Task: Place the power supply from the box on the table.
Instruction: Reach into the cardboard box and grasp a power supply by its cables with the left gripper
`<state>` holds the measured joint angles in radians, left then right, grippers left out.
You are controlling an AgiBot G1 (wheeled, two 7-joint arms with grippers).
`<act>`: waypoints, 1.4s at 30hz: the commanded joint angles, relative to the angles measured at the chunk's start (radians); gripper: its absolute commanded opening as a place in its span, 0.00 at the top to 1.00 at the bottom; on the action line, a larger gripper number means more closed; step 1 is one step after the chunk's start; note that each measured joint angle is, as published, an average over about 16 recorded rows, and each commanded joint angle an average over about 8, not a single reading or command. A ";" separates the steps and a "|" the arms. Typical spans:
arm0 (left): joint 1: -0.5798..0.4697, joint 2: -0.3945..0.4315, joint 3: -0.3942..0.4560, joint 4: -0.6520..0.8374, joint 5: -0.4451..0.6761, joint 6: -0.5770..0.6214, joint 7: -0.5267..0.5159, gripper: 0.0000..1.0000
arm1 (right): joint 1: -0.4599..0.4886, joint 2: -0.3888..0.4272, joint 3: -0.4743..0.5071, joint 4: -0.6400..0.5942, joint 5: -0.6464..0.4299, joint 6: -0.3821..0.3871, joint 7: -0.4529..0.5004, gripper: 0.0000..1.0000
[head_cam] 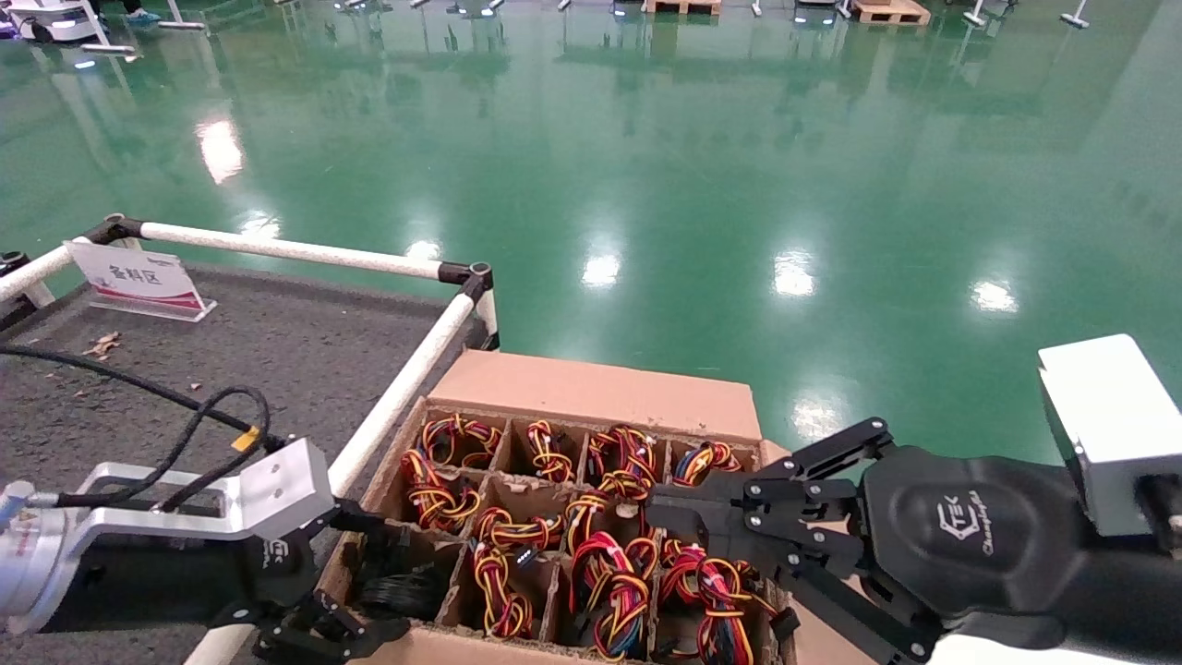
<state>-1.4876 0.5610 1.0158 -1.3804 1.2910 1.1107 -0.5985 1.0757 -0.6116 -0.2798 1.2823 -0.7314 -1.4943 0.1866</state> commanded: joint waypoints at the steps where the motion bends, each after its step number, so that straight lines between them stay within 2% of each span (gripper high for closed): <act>1: 0.000 0.001 0.001 -0.001 0.002 -0.003 -0.004 1.00 | 0.000 0.000 0.000 0.000 0.000 0.000 0.000 1.00; 42: -0.013 -0.001 -0.006 -0.024 -0.015 0.000 -0.058 1.00 | 0.000 0.000 0.000 0.000 0.000 0.000 0.000 1.00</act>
<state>-1.5031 0.5590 1.0054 -1.4039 1.2715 1.1105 -0.6539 1.0757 -0.6116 -0.2798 1.2823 -0.7314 -1.4943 0.1866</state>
